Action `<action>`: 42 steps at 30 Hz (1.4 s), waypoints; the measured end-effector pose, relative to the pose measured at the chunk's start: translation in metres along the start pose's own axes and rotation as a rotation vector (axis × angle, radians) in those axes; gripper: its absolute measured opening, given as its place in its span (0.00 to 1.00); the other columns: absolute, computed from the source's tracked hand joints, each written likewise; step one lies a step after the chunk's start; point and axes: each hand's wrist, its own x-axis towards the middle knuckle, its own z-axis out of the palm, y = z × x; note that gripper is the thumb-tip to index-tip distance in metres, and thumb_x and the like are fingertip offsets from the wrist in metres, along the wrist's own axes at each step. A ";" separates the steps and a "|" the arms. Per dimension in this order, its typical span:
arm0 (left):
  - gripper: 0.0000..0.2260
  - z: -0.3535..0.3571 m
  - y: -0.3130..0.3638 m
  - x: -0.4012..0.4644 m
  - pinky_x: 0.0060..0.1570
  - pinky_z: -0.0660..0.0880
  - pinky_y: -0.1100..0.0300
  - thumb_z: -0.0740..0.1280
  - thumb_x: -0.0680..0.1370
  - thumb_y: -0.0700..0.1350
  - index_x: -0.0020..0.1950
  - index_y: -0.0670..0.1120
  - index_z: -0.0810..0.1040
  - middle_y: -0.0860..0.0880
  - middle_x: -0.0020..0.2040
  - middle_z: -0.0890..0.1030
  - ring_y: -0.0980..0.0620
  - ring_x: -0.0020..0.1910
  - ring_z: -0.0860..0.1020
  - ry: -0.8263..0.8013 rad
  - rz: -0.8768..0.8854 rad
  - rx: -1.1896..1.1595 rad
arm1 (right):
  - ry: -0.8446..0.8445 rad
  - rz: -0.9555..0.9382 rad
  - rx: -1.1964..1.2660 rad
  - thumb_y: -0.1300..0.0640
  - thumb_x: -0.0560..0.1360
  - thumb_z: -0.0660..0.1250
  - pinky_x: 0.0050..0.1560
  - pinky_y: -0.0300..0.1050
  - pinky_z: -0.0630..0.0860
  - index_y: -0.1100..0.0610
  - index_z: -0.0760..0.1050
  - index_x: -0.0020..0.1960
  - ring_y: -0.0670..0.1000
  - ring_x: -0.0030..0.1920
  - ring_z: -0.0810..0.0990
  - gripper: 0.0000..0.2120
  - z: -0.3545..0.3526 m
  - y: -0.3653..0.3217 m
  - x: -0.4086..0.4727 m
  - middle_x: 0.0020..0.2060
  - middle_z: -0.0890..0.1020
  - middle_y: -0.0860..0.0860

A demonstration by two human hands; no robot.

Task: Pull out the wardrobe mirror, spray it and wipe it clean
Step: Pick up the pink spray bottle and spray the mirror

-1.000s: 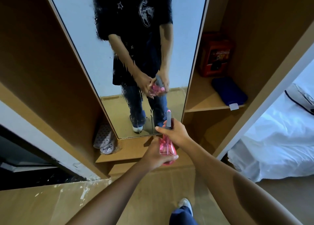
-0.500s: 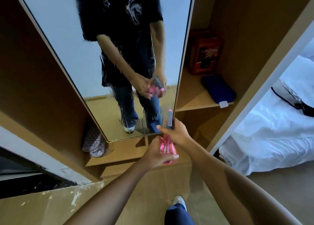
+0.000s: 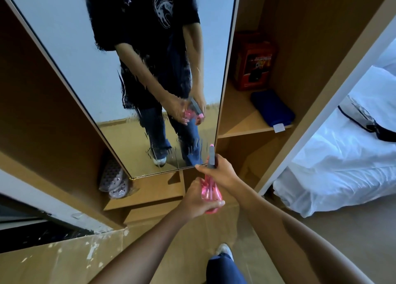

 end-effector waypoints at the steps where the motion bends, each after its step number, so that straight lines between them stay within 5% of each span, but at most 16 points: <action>1: 0.37 0.001 -0.002 -0.001 0.57 0.78 0.54 0.78 0.58 0.61 0.62 0.52 0.69 0.54 0.54 0.78 0.57 0.54 0.79 -0.001 -0.003 -0.006 | -0.004 0.005 0.000 0.49 0.72 0.74 0.39 0.32 0.71 0.55 0.70 0.61 0.42 0.44 0.77 0.23 0.002 0.003 0.000 0.44 0.76 0.43; 11: 0.29 0.017 -0.045 0.013 0.59 0.77 0.54 0.80 0.66 0.49 0.61 0.51 0.69 0.53 0.53 0.79 0.57 0.52 0.80 -0.019 -0.010 -0.069 | -0.021 0.004 0.003 0.49 0.72 0.74 0.41 0.34 0.73 0.56 0.71 0.57 0.47 0.46 0.79 0.19 0.029 0.051 0.017 0.45 0.78 0.49; 19: 0.42 0.041 -0.098 0.056 0.60 0.76 0.52 0.79 0.55 0.62 0.64 0.58 0.66 0.56 0.59 0.75 0.54 0.58 0.77 0.078 -0.026 -0.067 | -0.011 -0.083 -0.034 0.49 0.71 0.75 0.41 0.34 0.74 0.56 0.72 0.57 0.45 0.41 0.78 0.20 0.043 0.095 0.046 0.42 0.77 0.48; 29: 0.43 0.060 -0.128 0.061 0.58 0.77 0.51 0.80 0.53 0.65 0.64 0.60 0.65 0.57 0.59 0.76 0.55 0.57 0.78 0.075 -0.048 -0.123 | 0.016 -0.088 -0.005 0.51 0.71 0.75 0.47 0.37 0.76 0.55 0.74 0.53 0.47 0.47 0.80 0.16 0.056 0.129 0.049 0.44 0.79 0.48; 42: 0.37 0.045 -0.138 0.033 0.61 0.76 0.55 0.81 0.65 0.46 0.69 0.52 0.66 0.57 0.57 0.80 0.61 0.56 0.79 0.096 0.002 -0.196 | -0.151 -0.085 -0.053 0.50 0.72 0.74 0.41 0.34 0.75 0.54 0.71 0.59 0.47 0.45 0.79 0.20 0.085 0.119 0.041 0.46 0.79 0.50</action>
